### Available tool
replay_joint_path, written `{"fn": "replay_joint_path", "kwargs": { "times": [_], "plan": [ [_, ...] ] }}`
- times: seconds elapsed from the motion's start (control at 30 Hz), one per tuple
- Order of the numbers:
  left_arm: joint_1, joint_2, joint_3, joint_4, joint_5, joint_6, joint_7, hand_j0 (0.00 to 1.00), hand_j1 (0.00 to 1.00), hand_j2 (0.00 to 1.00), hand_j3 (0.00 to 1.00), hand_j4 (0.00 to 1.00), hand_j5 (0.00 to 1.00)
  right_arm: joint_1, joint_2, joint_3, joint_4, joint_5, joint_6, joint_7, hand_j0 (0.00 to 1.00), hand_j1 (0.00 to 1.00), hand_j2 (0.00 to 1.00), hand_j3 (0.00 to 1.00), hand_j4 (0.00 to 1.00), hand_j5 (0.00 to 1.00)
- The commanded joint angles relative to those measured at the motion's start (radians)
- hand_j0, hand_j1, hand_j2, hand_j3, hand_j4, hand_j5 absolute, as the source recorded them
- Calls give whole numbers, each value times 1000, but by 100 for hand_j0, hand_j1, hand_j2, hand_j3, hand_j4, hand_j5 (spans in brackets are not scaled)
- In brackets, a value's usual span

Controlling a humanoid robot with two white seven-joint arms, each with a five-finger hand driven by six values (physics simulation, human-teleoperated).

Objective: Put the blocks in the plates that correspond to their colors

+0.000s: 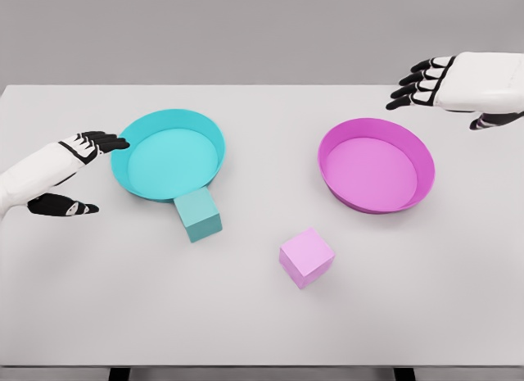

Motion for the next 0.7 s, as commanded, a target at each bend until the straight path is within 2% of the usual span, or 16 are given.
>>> {"fn": "replay_joint_path", "kwargs": {
  "times": [0.0, 0.1, 0.17, 0.23, 0.27, 0.33, 0.37, 0.4, 0.43, 0.5, 0.53, 0.57, 0.67],
  "plan": [
    [0, 2, 1, 0, 7, 1, 1, 100, 100, 100, 100, 100, 100, 0, -1, -1, 0, -3, 3, 0, 100, 100, 100, 100, 100, 100],
    [0, 2, -1, 0, 7, 1, 1, 100, 100, 100, 100, 100, 100, -2, -1, 0, 0, -6, 3, 0, 100, 100, 100, 100, 100, 100],
    [-6, 5, 1, 0, 7, 1, -3, 100, 100, 100, 100, 100, 100, -45, -4, -4, 2, -12, 3, 0, 100, 100, 100, 100, 100, 100],
    [-14, 49, 4, -9, -1, 1, -4, 100, 100, 100, 100, 100, 100, -54, -10, -8, 8, -34, 3, 0, 100, 100, 100, 100, 100, 100],
    [-37, 104, -1, -31, 3, 1, -18, 100, 100, 100, 100, 100, 100, -75, -36, -5, 18, -60, 3, 0, 100, 100, 100, 100, 100, 100],
    [-129, 121, -21, -63, 4, 1, -98, 100, 100, 100, 100, 100, 100, -95, -39, 45, -52, -59, 3, 0, 100, 100, 100, 100, 100, 100],
    [-187, 121, -74, -61, 7, 1, -139, 100, 100, 100, 100, 100, 100, -121, -39, 80, -95, -58, 3, 0, 100, 100, 100, 100, 100, 100],
    [-222, 121, -114, -58, 12, 1, -150, 100, 100, 100, 100, 100, 100, -127, -36, 106, -104, -57, 3, 0, 100, 100, 100, 100, 100, 100],
    [-310, 123, -223, -55, 25, 1, -154, 100, 100, 100, 100, 100, 100, -158, -8, 170, -106, -55, 3, 0, 100, 100, 100, 100, 100, 100],
    [-399, 152, -335, -60, 91, 1, -187, 100, 100, 100, 100, 100, 100, -193, 48, 261, -106, -54, 3, 0, 100, 100, 100, 100, 100, 100],
    [-439, 173, -387, -61, 131, 1, -220, 100, 100, 100, 100, 100, 100, -203, 62, 279, -106, -54, 3, 0, 100, 100, 100, 100, 100, 100],
    [-508, 181, -475, -69, 194, 1, -288, 100, 100, 100, 100, 100, 100, -204, 76, 282, -106, -54, 3, 0, 100, 100, 100, 100, 100, 100],
    [-636, 236, -650, -120, 343, 1, -375, 100, 100, 100, 100, 100, 100, -204, 105, 318, -106, -54, 3, 0, 100, 100, 100, 100, 100, 100]
  ]
}}
